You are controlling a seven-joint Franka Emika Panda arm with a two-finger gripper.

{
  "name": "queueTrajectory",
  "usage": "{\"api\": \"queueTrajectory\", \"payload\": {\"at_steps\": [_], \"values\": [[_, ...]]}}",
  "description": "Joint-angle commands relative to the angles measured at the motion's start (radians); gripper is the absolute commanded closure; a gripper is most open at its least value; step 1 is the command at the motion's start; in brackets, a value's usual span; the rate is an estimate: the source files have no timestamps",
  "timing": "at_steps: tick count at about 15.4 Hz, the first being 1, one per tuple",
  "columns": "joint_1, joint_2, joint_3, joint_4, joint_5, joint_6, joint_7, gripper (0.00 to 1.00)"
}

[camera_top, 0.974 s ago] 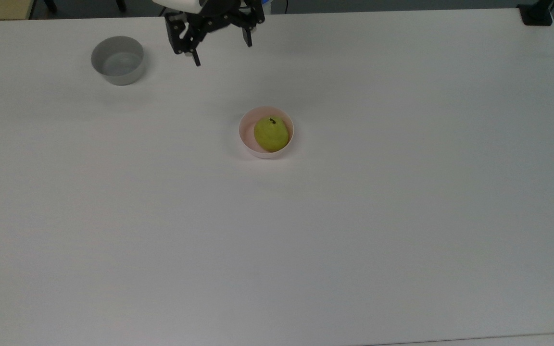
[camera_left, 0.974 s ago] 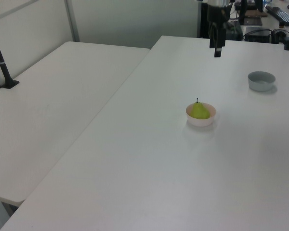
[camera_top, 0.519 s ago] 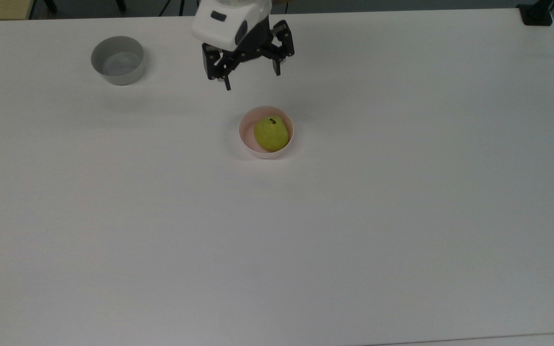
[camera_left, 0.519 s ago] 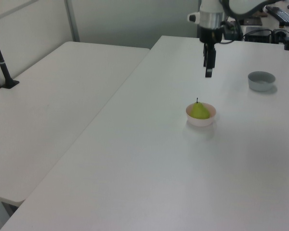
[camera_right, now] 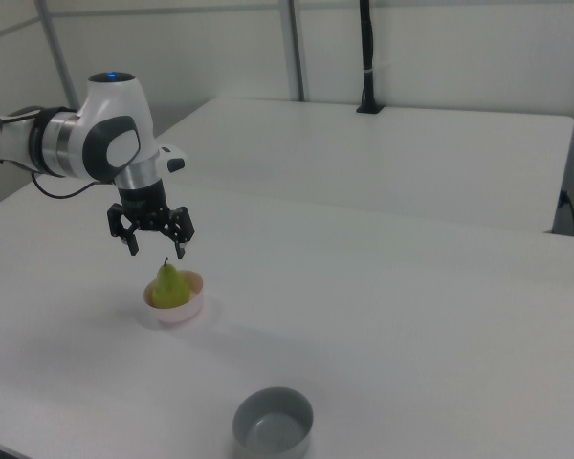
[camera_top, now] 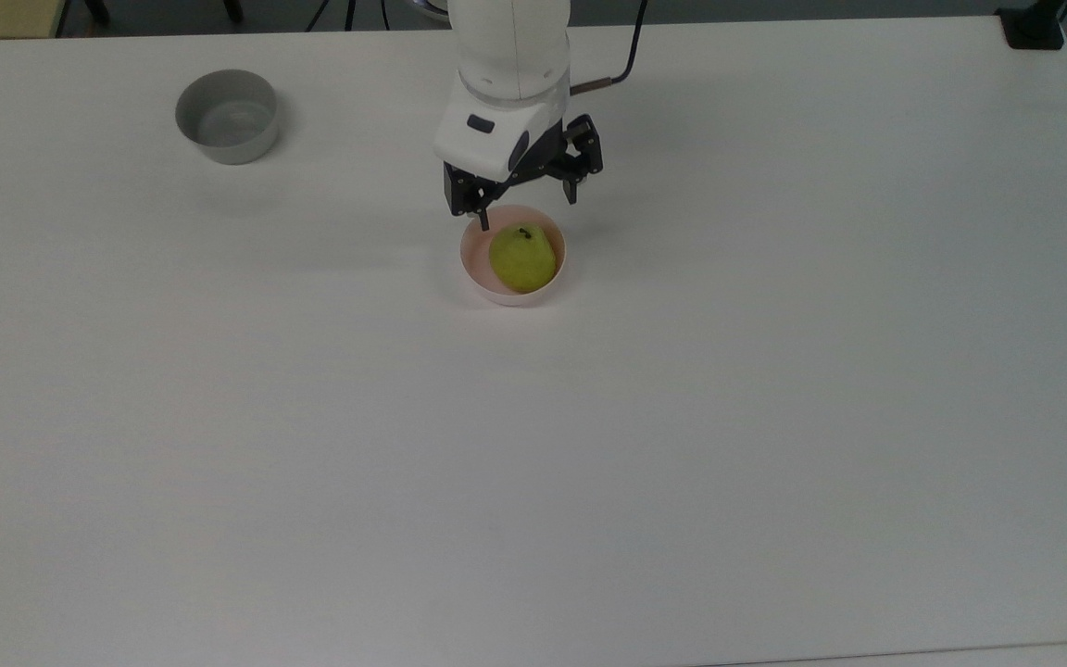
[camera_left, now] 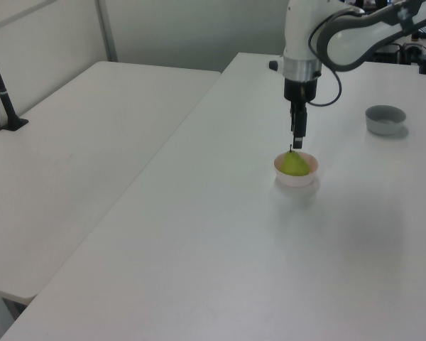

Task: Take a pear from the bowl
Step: 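Move the open gripper over the pear in the pink bowl, then lower the gripper around the green pear and close it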

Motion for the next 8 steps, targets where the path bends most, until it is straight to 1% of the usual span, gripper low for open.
{"api": "queueTrajectory", "payload": {"at_steps": [1, 4, 6, 8], "values": [[0.016, 0.025, -0.003, -0.02, 0.006, 0.067, 0.037, 0.0], [0.018, 0.053, -0.003, -0.026, -0.002, 0.076, 0.036, 0.0], [0.016, 0.058, -0.003, -0.041, -0.026, 0.088, 0.036, 0.03], [0.018, 0.058, -0.003, -0.071, -0.03, 0.132, 0.036, 0.09]]}}
